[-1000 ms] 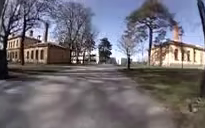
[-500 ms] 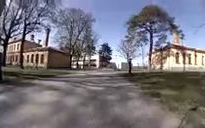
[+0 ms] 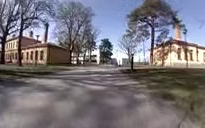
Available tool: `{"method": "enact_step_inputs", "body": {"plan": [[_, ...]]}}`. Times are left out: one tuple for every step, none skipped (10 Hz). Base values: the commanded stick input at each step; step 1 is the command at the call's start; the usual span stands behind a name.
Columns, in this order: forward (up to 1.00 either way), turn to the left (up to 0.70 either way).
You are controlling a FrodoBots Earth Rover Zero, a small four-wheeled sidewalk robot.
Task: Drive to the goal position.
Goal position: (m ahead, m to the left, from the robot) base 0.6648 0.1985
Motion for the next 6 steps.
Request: {"method": "enact_step_inputs", "body": {"plan": [[0.85,0.00],[0.85,0.00],[0.85,0.00],[0.85,0.00],[0.85,0.00],[0.85,0.00]]}}
